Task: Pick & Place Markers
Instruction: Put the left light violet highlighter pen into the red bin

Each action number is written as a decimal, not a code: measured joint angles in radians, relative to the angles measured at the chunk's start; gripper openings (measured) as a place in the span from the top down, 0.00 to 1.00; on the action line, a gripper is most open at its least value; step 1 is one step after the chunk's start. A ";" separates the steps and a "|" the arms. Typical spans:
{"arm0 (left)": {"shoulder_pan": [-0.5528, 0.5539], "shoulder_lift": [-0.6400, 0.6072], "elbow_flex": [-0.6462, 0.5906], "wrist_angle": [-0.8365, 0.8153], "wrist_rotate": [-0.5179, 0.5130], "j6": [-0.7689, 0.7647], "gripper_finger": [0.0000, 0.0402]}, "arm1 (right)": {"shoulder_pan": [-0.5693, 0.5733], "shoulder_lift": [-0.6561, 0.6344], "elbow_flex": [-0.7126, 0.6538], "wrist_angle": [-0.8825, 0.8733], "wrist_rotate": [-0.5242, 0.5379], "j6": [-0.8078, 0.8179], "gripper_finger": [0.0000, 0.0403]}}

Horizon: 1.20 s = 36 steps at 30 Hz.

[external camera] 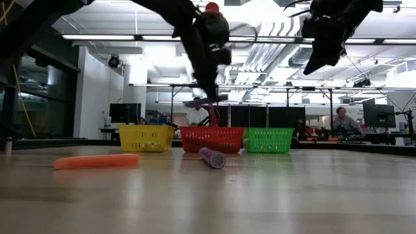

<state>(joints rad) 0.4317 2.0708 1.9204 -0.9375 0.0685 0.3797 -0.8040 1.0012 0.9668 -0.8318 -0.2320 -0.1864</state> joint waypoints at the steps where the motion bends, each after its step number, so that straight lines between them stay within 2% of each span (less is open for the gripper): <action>1: -0.006 0.014 0.017 -0.002 0.001 0.005 0.83 | 0.000 0.000 0.000 0.000 0.003 0.003 1.00; 4: -0.007 0.041 0.043 -0.125 0.001 -0.011 0.83 | 0.000 0.000 0.000 0.002 0.010 0.014 1.00; 7: -0.021 0.083 0.086 -0.066 -0.005 -0.025 0.83 | 0.000 0.000 0.000 0.003 0.017 0.023 1.00; 9: -0.020 0.093 0.101 -0.159 -0.004 -0.059 0.83 | 0.000 0.000 0.000 0.004 0.017 0.029 1.00; 12: -0.036 0.121 0.133 -0.101 -0.008 -0.070 0.83 | 0.000 0.000 0.000 0.005 0.017 0.029 1.00; 15: -0.041 0.137 0.137 -0.158 -0.003 -0.095 0.83 | 0.000 0.000 0.000 0.005 0.017 0.029 1.00; 20: -0.048 0.144 0.149 -0.116 0.019 -0.146 0.83 | 0.000 0.000 0.000 0.006 0.017 0.029 1.00; 36: -0.055 0.193 0.143 -0.114 0.047 -0.152 0.83 | 0.000 0.000 0.000 0.006 0.016 0.022 1.00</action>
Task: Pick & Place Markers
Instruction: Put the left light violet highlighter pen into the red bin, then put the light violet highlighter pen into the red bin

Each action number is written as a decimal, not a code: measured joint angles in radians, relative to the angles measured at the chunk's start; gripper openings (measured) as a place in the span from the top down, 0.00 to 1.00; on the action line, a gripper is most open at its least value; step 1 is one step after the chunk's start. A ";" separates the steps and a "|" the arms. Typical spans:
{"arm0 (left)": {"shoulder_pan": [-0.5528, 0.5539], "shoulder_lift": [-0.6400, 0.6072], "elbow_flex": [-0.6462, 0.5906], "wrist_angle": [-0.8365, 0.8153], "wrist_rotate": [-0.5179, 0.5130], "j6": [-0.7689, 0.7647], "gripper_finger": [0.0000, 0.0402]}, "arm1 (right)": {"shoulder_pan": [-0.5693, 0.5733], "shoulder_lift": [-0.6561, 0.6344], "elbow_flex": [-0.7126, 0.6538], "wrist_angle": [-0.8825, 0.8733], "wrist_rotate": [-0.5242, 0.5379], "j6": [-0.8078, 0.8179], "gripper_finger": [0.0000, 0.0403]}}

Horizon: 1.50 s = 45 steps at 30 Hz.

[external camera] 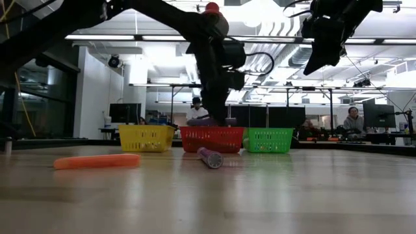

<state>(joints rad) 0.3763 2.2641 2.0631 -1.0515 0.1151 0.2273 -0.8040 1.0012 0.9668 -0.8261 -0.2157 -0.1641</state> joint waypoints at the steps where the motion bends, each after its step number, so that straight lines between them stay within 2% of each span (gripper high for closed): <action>1: 0.000 0.003 0.003 0.010 0.005 0.000 0.83 | 0.000 0.000 0.000 0.000 0.000 0.000 1.00; 8: 0.001 0.010 0.002 0.025 0.007 -0.008 0.83 | 0.000 0.000 0.000 0.000 0.000 0.000 1.00; 17: 0.001 0.010 0.002 0.024 0.008 -0.023 0.72 | 0.000 0.000 0.000 0.000 0.000 0.000 1.00; 25: 0.001 0.010 0.002 0.022 0.008 -0.019 0.70 | 0.000 0.000 0.000 -0.004 -0.005 0.000 1.00; 29: 0.002 0.010 0.026 -0.064 0.009 -0.036 0.70 | 0.000 0.000 0.000 -0.006 -0.007 0.000 1.00; 34: 0.001 0.009 0.111 -0.238 0.010 -0.118 0.70 | 0.000 0.000 0.000 -0.007 -0.007 -0.002 1.00; 41: -0.038 -0.030 0.142 -0.270 0.015 -0.274 0.70 | 0.000 0.001 0.000 -0.015 -0.008 -0.031 1.00; 45: -0.067 -0.052 0.134 -0.348 0.008 -0.379 0.70 | 0.000 0.001 0.000 -0.035 -0.008 -0.046 1.00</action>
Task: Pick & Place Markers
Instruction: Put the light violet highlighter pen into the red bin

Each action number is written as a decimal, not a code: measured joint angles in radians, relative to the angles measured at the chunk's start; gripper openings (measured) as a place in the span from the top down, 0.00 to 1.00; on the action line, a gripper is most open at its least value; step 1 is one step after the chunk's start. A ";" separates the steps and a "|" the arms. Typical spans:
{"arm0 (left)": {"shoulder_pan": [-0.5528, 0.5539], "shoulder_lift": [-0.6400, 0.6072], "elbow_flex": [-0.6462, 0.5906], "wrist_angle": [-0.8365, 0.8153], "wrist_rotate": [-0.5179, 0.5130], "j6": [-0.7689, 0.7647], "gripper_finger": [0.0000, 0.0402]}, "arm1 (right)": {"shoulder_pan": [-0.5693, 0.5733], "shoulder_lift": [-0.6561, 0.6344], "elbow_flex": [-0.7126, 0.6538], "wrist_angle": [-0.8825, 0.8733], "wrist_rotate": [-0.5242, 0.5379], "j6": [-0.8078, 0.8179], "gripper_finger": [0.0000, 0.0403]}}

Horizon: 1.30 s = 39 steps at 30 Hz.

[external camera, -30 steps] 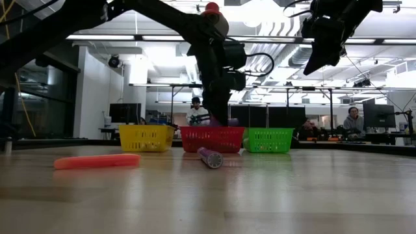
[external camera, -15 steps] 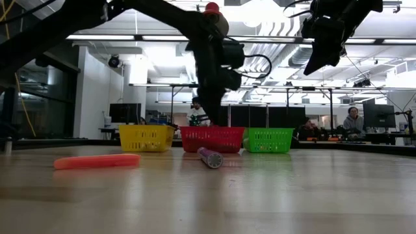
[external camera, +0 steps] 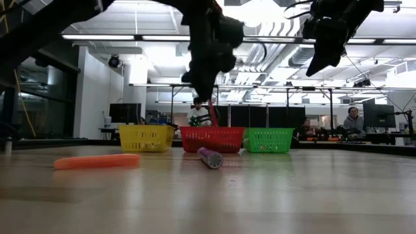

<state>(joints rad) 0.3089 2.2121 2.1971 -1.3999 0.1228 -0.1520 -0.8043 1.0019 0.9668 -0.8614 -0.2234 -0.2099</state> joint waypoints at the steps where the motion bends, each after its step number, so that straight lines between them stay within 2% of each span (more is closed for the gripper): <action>1: -0.009 -0.007 -0.004 0.008 -0.003 -0.025 0.70 | 0.000 0.000 0.000 -0.001 0.000 0.000 1.00; 11: -0.122 -0.059 -0.016 -0.038 -0.062 -0.207 0.70 | 0.000 0.000 0.000 -0.011 -0.023 -0.022 1.00; 15: -0.174 -0.105 -0.021 0.013 -0.146 -0.263 0.70 | -0.001 0.000 0.000 -0.040 -0.022 -0.032 1.00; 18: -0.207 -0.139 -0.062 0.129 -0.196 -0.273 0.70 | -0.001 0.000 0.000 -0.064 -0.005 -0.036 1.00; 22: -0.250 -0.191 -0.181 0.214 -0.217 -0.330 0.70 | -0.001 -0.001 0.000 -0.108 0.036 -0.038 1.00; 25: -0.294 -0.264 -0.339 0.228 -0.271 -0.405 0.70 | -0.001 -0.005 0.000 -0.145 0.060 -0.038 1.00; 27: -0.319 -0.333 -0.468 0.389 -0.268 -0.470 0.70 | -0.001 -0.016 0.000 -0.166 0.061 -0.036 1.00; 29: -0.345 -0.431 -0.624 0.478 -0.270 -0.527 0.70 | 0.000 -0.032 0.000 -0.174 0.059 -0.025 1.00; 31: -0.358 -0.495 -0.742 0.700 -0.271 -0.588 0.70 | 0.000 -0.054 0.000 -0.178 0.056 -0.011 1.00; 33: -0.359 -0.554 -0.848 0.735 -0.272 -0.681 0.70 | 0.002 -0.078 0.000 -0.179 0.050 -0.009 1.00; 36: -0.369 -0.563 -0.901 0.786 -0.268 -0.872 0.70 | 0.002 -0.111 0.000 -0.189 0.050 0.001 1.00; 38: -0.388 -0.569 -0.914 0.725 -0.266 -0.962 0.70 | 0.005 -0.131 0.000 -0.203 0.049 0.014 1.00; 39: -0.396 -0.568 -0.912 0.748 -0.261 -1.003 0.70 | 0.005 -0.140 0.000 -0.210 0.049 0.017 1.00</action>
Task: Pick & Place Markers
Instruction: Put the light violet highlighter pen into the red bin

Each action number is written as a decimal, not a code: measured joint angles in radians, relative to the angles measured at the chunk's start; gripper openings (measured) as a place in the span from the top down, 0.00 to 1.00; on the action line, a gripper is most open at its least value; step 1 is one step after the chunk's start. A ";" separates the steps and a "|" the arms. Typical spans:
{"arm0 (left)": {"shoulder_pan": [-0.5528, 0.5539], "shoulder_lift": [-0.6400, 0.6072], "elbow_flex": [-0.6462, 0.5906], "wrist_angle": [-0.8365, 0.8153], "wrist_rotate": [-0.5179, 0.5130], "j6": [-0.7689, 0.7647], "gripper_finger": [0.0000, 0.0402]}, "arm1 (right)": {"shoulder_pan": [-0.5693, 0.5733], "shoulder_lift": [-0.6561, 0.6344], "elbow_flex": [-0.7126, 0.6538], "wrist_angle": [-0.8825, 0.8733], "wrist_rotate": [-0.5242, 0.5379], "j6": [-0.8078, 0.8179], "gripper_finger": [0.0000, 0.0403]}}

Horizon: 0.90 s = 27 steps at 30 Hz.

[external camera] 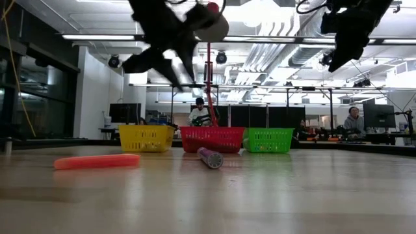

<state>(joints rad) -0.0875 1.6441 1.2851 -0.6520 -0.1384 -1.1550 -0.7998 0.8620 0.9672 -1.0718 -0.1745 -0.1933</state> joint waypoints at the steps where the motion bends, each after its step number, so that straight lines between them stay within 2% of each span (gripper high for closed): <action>1: -0.009 0.004 0.004 0.017 0.006 -0.043 0.70 | 0.001 -0.008 0.000 -0.007 0.000 0.001 1.00; 8: -0.053 0.073 0.007 0.046 0.029 -0.435 0.70 | 0.011 -0.053 0.000 -0.022 -0.008 -0.013 1.00; 11: -0.066 0.082 0.004 0.028 0.058 -0.529 0.70 | 0.015 -0.063 0.000 -0.038 -0.020 -0.020 1.00; 13: -0.067 0.112 0.043 0.066 0.067 -0.561 0.70 | 0.015 -0.067 0.000 -0.061 -0.031 -0.051 1.00; 16: -0.065 0.148 0.099 -0.019 0.079 -0.581 0.70 | 0.018 -0.072 0.000 -0.089 -0.066 -0.108 1.00; 18: -0.063 0.189 0.167 -0.018 0.098 -0.585 0.70 | 0.040 -0.078 0.000 -0.089 -0.070 -0.098 1.00; 21: -0.063 0.243 0.260 -0.160 0.117 -0.592 0.70 | 0.074 -0.095 0.000 -0.084 -0.072 -0.095 1.00; 27: -0.064 0.376 0.432 -0.269 0.156 -0.603 0.70 | 0.115 -0.131 0.000 -0.086 -0.078 -0.059 1.00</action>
<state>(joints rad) -0.1516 2.0201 1.7173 -0.9213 0.0178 -1.7581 -0.6848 0.7314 0.9672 -1.1580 -0.2524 -0.2524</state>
